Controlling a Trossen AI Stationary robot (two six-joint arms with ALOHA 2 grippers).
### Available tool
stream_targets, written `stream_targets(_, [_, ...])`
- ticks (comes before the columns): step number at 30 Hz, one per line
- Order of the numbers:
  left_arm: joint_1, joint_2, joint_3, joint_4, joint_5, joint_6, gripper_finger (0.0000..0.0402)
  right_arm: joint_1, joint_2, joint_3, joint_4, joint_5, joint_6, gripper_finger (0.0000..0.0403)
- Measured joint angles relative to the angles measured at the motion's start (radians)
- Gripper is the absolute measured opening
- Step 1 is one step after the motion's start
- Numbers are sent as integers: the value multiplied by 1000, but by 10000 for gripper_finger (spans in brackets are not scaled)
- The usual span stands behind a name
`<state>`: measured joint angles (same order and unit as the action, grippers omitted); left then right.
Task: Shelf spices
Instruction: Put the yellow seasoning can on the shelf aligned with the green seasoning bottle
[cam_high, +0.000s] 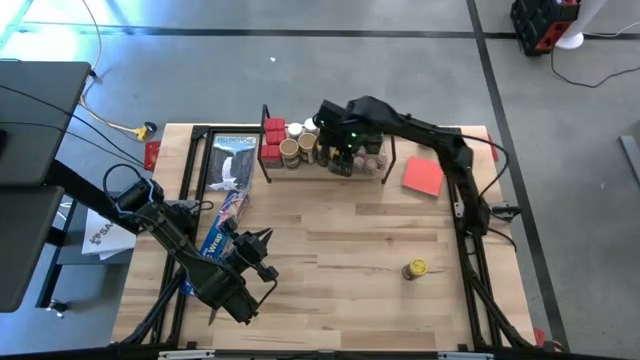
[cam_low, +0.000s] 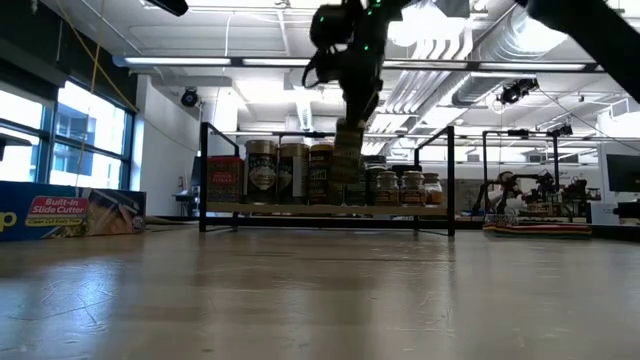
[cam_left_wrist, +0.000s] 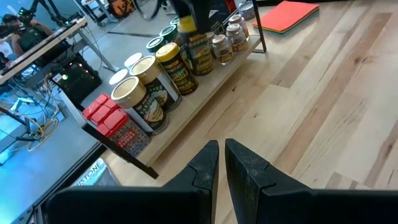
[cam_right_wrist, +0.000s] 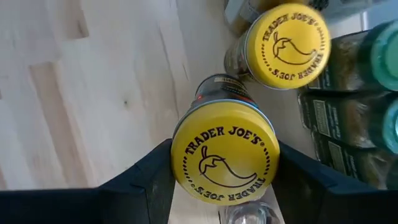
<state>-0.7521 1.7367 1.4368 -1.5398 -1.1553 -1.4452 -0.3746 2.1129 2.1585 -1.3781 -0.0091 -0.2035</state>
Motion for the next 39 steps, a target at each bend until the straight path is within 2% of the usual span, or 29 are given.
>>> stream_targets(5, [0, 0, 0, 0, 1, 8, 26, -37, 89, 63, -62, -11, -9, 205])
stream_targets(11, [0, 0, 0, 0, 1, 8, 26, -57, 117, 68, -56, 1, -26, 205])
stream_targets(19, [0, 0, 0, 0, 1, 9, 26, -62, 117, 68, -9, 43, -42, 251])
stream_targets(32, [-2, 0, 0, 0, 1, 8, 26, -62, 114, 68, 16, 45, -69, 260])
stream_targets(39, [-1, 0, 0, 3, 1, 8, 26, -60, 42, 68, 11, 73, -75, 261])
